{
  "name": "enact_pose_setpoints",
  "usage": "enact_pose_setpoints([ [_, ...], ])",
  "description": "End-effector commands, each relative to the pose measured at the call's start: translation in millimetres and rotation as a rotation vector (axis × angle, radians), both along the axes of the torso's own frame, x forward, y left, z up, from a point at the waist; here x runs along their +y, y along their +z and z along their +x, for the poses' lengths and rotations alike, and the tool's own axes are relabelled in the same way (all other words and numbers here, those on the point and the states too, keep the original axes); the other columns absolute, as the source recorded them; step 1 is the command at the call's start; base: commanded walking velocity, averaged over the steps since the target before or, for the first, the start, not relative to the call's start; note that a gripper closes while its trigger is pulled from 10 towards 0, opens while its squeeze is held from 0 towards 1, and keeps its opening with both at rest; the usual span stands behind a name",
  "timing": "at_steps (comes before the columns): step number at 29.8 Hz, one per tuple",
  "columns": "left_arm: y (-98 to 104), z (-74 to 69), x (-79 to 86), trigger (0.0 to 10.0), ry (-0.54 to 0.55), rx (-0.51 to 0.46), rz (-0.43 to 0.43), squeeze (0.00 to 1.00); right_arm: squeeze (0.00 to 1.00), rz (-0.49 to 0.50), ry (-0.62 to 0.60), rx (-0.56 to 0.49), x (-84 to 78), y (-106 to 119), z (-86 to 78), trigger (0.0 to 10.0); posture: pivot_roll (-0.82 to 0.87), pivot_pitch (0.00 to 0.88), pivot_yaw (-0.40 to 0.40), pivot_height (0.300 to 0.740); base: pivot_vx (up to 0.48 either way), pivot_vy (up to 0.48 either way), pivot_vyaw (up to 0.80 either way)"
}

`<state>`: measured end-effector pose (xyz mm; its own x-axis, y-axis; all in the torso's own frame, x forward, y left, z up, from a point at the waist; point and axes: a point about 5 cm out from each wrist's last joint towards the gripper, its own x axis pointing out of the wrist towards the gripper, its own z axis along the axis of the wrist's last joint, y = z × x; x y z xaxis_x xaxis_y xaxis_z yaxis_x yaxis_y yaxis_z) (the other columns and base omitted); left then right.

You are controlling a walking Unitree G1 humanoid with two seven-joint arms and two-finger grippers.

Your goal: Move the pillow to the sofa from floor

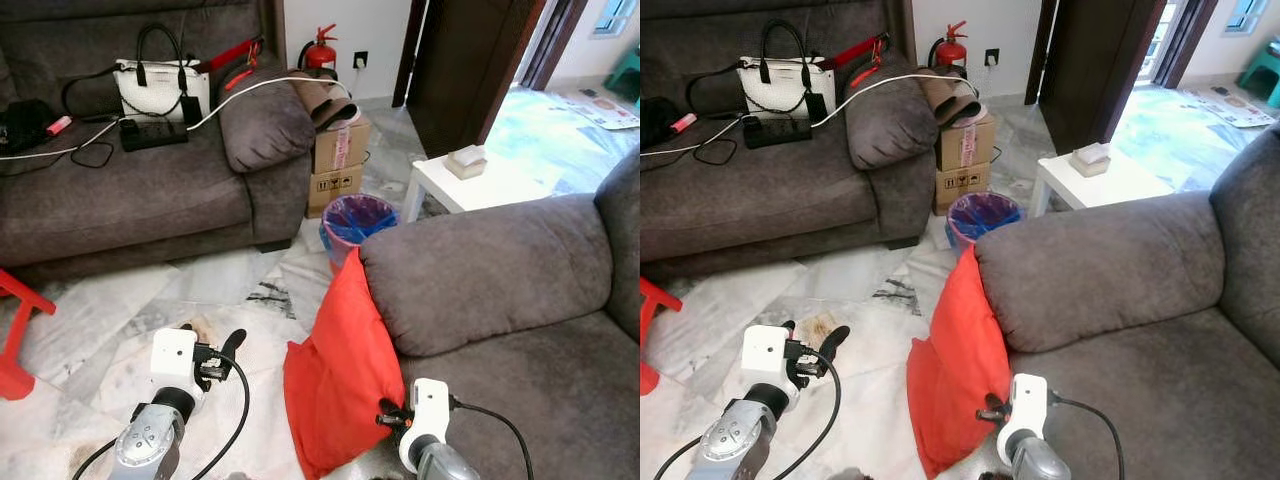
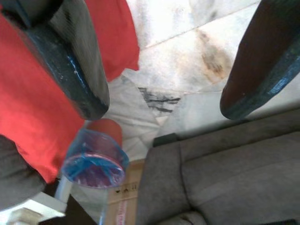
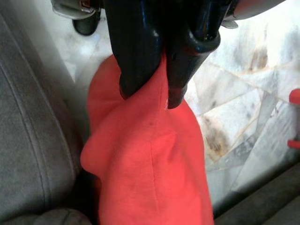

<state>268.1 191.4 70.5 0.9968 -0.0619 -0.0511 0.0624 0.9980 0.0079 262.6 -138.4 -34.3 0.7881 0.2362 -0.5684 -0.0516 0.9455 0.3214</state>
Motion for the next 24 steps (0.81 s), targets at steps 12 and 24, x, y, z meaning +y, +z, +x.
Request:
enact_pose_setpoints([
  [12, -4.6, -2.6, 2.8, 10.0, 0.009, 0.014, 0.001, 0.00, 0.00, 0.004, -0.008, 0.000, -6.5, -3.1, -5.0, 10.0, 0.24, 0.131, 0.008, 0.740, 0.000, 0.000, 0.00],
  [24, -4.4, -2.9, 1.9, 10.0, 0.007, 0.013, -0.001, 0.00, 0.00, 0.025, -0.034, -0.017, -5.4, 0.9, 0.3, 10.0, 0.24, 0.127, 0.010, 0.740, 0.000, 0.000, 0.00],
])
